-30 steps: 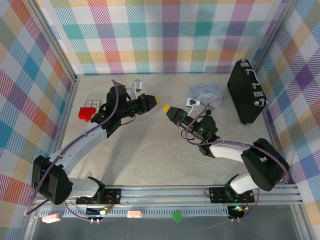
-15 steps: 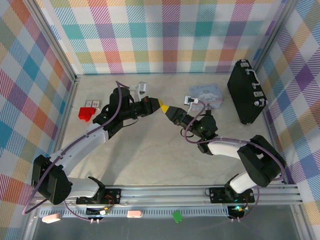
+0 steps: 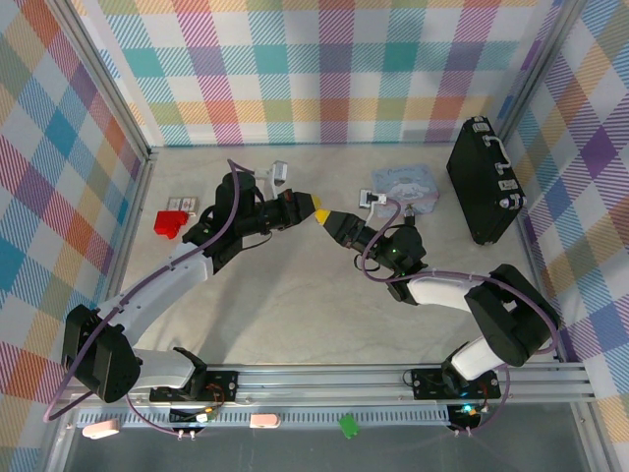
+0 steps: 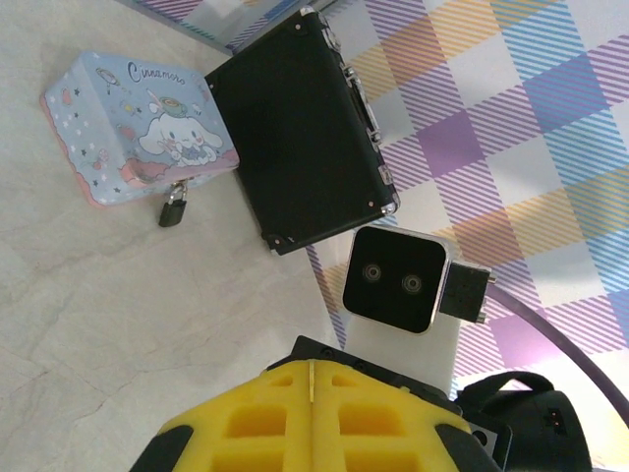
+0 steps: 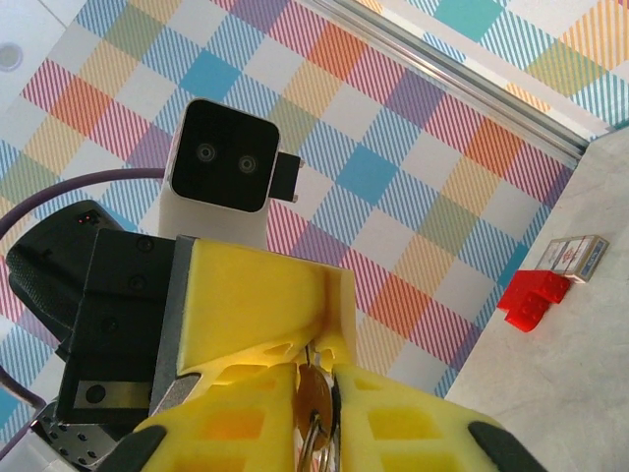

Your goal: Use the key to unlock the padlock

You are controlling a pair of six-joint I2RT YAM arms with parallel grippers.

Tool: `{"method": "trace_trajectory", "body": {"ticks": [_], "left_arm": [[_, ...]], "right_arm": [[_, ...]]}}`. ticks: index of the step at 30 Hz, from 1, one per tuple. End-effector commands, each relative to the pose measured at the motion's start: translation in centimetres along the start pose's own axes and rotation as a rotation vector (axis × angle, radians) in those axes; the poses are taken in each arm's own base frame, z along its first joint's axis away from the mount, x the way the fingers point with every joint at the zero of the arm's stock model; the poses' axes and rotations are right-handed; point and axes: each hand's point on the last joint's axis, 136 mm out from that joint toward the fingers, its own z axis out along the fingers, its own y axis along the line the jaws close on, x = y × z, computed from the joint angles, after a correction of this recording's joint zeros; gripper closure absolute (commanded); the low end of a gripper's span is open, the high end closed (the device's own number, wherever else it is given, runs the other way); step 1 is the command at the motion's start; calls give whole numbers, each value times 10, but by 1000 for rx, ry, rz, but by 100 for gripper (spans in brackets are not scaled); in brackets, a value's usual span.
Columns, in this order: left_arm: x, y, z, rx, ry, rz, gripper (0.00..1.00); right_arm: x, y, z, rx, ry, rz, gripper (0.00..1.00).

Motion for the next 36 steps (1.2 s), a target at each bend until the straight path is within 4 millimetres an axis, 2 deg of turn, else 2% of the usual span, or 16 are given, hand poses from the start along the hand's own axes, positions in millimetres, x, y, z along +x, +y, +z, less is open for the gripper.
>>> {"method": "trace_trajectory", "body": {"ticks": [1,14,18,20,23,25,27,31,33,36], "left_arm": [[-5,-19,-6,71,-27,15,100],[-9,-14,-6,47,-40,20,100],[-13,-11,-9,33,-57,22,100],[-16,-8,-11,29,-68,20,94],[-23,-2,-19,8,-103,23,75],[-30,5,-29,-27,-141,34,63],[-36,14,-37,-64,-166,34,58],[-40,54,-41,-235,-151,-9,55],[-38,70,-34,-304,-121,-28,55],[-32,80,-11,-302,-91,-45,55]], "right_arm": [[-8,15,2,-41,-11,-14,86],[-10,4,-8,47,-16,-3,100],[-8,-4,-14,107,-12,-5,100],[-7,-5,-17,133,-2,-23,100],[-5,-8,-25,184,19,-65,100],[-5,-12,-34,230,31,-100,100],[-6,-16,-45,284,40,-129,100],[-10,-22,-74,448,89,-222,100],[-18,-19,-93,558,105,-300,100],[-38,-6,-127,722,95,-432,100]]}}
